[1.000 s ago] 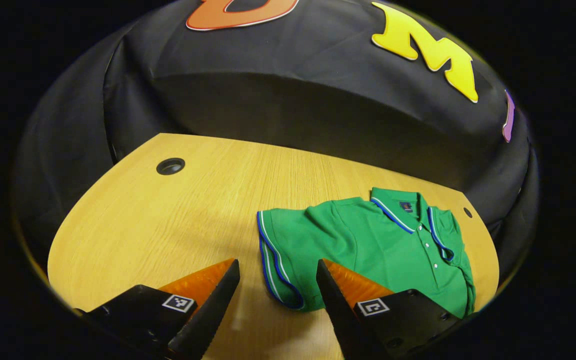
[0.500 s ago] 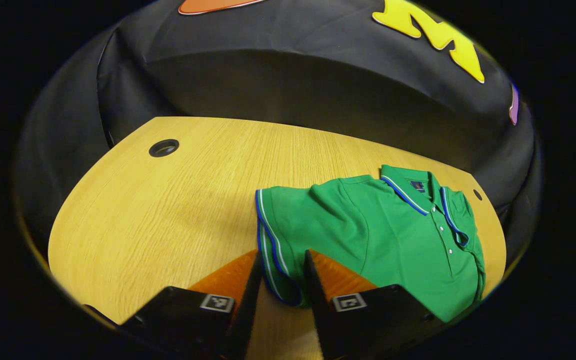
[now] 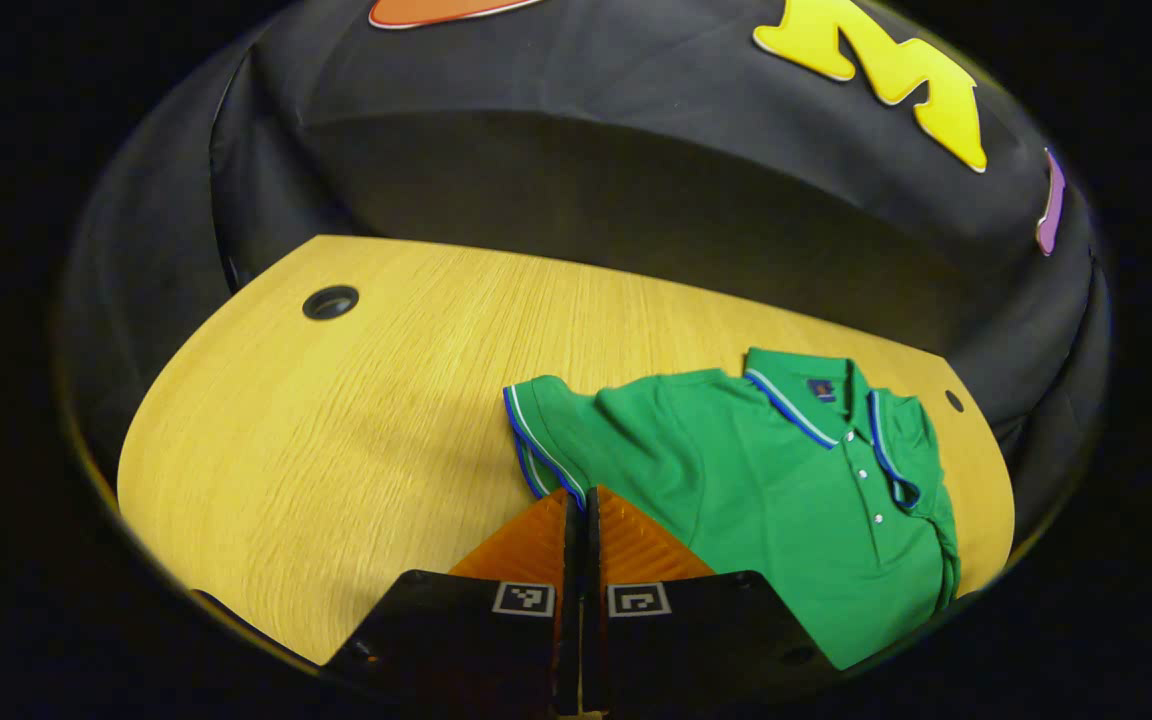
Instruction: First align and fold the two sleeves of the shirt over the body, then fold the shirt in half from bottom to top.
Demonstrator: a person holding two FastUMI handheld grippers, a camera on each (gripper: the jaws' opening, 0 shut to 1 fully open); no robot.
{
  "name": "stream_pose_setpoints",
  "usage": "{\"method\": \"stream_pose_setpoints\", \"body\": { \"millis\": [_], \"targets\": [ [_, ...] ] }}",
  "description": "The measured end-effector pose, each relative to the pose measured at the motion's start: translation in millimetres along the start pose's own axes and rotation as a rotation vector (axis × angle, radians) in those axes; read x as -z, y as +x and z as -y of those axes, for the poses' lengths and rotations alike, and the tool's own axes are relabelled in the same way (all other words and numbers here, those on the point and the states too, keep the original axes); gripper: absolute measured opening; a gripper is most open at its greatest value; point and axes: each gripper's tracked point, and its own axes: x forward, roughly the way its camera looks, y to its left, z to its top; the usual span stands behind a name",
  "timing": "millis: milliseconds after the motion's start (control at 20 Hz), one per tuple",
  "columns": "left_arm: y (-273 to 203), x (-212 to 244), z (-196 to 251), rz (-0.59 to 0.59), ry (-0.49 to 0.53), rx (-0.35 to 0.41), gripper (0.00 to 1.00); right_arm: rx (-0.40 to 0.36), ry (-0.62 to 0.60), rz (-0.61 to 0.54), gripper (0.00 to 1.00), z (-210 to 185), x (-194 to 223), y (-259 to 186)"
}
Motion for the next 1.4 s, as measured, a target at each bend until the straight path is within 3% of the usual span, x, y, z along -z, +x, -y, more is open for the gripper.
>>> {"method": "stream_pose_setpoints", "body": {
  "millis": [400,550,900,950,1150,1400],
  "targets": [
    [-14,-40,55,0.018,0.074,0.032,0.06,0.007,0.057,0.024,0.98,26,-1,-5],
    [-5,-37,90,-0.010,0.118,0.018,0.06,0.039,0.064,0.040,0.98,47,-2,-13],
    [28,-18,176,-0.045,0.120,0.072,0.13,0.118,0.101,0.034,0.98,102,5,-24],
    [29,-20,183,-0.036,0.111,0.085,0.19,0.121,0.105,0.035,0.98,105,5,-23],
    [12,-33,184,0.019,0.091,0.068,1.00,0.102,0.100,0.038,0.98,105,4,-21],
    [-37,-45,167,0.087,0.106,0.041,1.00,0.028,0.058,0.066,0.98,82,-6,-16]
  ]
}}
